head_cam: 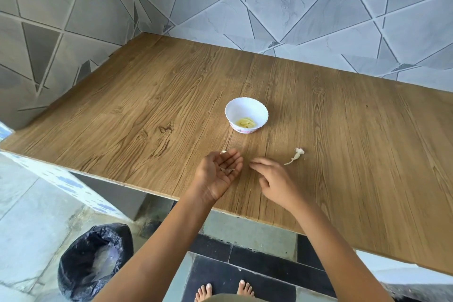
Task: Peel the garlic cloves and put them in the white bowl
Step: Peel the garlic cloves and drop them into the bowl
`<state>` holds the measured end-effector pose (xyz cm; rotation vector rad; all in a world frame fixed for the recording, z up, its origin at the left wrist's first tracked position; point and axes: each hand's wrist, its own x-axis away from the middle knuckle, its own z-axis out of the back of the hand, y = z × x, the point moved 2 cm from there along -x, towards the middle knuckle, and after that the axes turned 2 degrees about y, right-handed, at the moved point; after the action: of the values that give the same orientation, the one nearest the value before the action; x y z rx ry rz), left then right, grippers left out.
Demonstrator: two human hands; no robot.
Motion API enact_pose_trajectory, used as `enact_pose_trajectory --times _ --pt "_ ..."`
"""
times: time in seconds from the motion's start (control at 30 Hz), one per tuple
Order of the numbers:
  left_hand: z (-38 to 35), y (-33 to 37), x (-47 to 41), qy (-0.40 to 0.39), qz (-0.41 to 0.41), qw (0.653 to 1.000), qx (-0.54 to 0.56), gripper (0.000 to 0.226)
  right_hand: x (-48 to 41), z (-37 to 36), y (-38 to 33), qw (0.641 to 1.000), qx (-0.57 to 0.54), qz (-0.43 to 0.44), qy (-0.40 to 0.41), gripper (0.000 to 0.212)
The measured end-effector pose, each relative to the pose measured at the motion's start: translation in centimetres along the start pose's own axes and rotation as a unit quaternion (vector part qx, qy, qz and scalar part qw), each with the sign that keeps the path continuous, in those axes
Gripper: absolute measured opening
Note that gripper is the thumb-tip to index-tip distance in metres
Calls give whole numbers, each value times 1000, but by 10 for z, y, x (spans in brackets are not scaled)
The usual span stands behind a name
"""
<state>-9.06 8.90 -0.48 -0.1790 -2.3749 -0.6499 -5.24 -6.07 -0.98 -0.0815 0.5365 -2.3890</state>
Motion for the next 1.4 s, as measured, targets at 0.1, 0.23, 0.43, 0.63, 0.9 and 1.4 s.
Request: enact_pose_trajectory --times 0.1,0.23,0.43,0.63,0.9,1.4 --pt "0 0 -1 3 2 1000 -6 39 22 9 -4 999 -6 -8 -40 46" --pt "-3 -3 -2 1 5 1000 -19 37 39 12 -6 999 -9 -9 -39 40" --pt "-7 -7 -1 0 9 999 -36 38 40 -2 -2 997 -24 18 72 15" --pt "-2 -6 3 1 4 1000 -30 39 27 -5 -9 992 -41 3 119 16" --pt "2 -5 10 33 -16 999 -34 39 -2 5 -59 977 -121 63 162 35" --pt "-1 -4 13 15 -10 1000 -17 33 -5 6 -55 958 -245 10 151 36"
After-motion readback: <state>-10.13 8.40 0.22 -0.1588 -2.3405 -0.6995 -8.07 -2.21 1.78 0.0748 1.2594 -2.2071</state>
